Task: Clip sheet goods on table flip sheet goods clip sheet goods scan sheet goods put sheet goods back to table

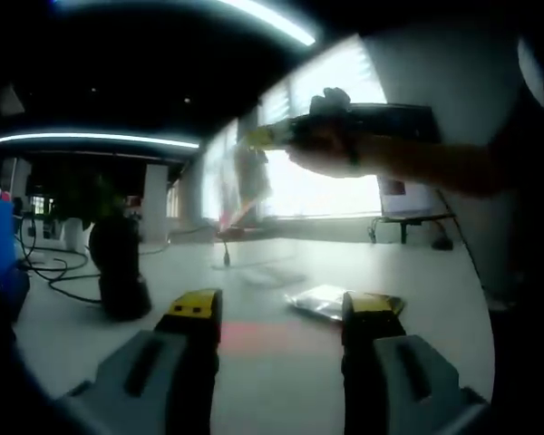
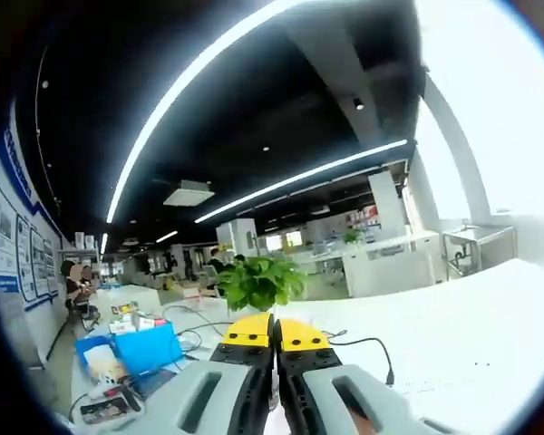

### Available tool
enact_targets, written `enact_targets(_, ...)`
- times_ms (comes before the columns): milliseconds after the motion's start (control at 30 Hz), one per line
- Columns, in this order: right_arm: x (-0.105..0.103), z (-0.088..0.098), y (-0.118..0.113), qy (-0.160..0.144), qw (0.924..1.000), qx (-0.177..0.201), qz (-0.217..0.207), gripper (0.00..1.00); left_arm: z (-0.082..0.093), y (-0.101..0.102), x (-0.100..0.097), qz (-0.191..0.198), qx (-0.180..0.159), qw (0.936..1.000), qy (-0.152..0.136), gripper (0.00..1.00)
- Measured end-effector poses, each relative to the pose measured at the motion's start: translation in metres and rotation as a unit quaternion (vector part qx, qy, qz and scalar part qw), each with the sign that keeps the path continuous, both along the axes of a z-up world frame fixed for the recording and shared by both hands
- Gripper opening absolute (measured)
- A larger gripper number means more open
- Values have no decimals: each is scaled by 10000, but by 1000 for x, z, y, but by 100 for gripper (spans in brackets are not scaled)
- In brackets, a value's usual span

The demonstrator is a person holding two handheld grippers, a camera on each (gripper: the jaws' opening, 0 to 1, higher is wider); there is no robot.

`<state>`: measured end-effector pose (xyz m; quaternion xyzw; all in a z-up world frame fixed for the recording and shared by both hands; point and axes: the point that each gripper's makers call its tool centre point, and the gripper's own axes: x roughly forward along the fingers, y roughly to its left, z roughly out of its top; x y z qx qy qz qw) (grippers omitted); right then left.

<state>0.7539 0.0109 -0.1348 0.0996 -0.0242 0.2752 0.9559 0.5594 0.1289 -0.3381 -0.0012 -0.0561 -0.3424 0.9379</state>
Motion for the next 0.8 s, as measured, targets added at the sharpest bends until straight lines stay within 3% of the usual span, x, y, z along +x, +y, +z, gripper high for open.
enact_targets(133,-4,-1,-7,70,9997,13,251,0,0,0,0,12,1,10000,3,46)
enact_targets(200,-9,-8,-2,229,9980,18,594,0,0,0,0,13,9,10000,3,46)
enact_targets(500,-19,-49,3,725,9921,-63,1024,0,0,-1,1,-18,0,10000,13,46)
enact_targets(600,-19,-64,7,986,9880,2,1191,0,0,-1,1,-19,9,10000,6,46)
enact_targets(667,-22,-78,10,1401,9793,232,1439,0,0,-1,1,-19,1,10000,2,46)
enact_targets(800,-7,-96,-5,1629,9777,391,1262,0,-1,0,1,-6,2,10000,16,46)
